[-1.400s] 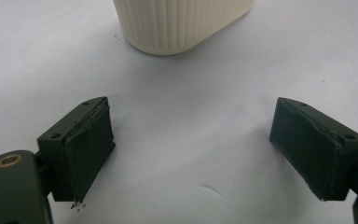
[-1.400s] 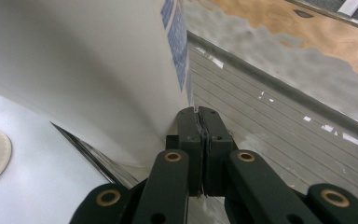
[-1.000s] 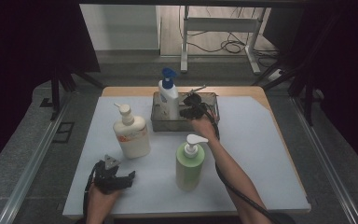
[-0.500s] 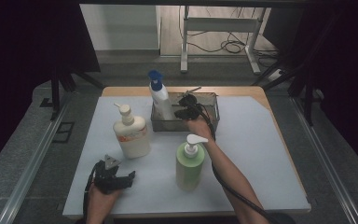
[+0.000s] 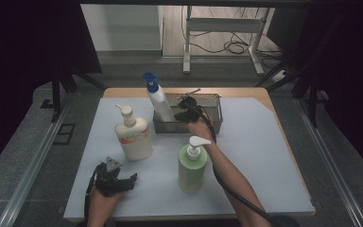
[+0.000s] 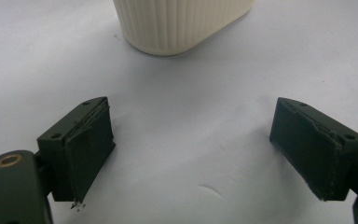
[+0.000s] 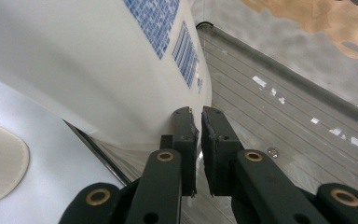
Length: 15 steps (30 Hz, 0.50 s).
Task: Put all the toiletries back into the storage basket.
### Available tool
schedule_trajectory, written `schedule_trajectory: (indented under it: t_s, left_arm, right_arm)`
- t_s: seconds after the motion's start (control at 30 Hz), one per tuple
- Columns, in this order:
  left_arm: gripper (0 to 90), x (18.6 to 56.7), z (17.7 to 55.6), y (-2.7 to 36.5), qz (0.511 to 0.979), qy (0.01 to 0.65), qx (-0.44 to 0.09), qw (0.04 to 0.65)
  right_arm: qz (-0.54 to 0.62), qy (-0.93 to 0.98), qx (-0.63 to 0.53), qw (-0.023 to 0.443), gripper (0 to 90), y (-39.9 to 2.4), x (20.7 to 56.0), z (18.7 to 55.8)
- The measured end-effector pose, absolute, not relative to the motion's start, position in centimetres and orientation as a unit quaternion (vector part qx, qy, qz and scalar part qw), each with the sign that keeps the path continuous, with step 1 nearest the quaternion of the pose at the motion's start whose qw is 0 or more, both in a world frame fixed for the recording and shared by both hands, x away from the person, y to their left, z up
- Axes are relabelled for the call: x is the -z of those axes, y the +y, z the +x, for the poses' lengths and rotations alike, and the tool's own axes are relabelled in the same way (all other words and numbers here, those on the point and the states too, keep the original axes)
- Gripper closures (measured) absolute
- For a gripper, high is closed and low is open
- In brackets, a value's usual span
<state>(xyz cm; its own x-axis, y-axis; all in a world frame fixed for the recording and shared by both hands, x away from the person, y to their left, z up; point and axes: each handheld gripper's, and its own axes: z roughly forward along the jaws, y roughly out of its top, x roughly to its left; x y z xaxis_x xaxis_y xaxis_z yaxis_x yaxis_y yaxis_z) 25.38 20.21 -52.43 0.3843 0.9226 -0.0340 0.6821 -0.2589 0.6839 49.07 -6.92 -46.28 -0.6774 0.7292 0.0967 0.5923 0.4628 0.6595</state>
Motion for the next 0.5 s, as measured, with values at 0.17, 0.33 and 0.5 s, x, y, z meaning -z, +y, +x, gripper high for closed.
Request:
schedule_trajectory:
  t_s: [0.17,0.33,0.5]
  left_arm:
    - [12.8,52.43,25.38,20.21,0.770,0.521,-0.191,0.315]
    - [12.8,52.44,25.38,20.20,0.770,0.521,-0.191,0.315]
    - [12.8,52.43,25.39,20.20,0.770,0.521,-0.191,0.315]
  right_arm:
    - [0.389,0.849,-0.342,0.100,83.8,-6.89,46.32,49.12]
    - [0.385,0.853,-0.338,0.097,83.9,-6.81,46.39,49.24]
    - [0.385,0.854,-0.337,0.095,83.9,-6.70,46.36,49.27]
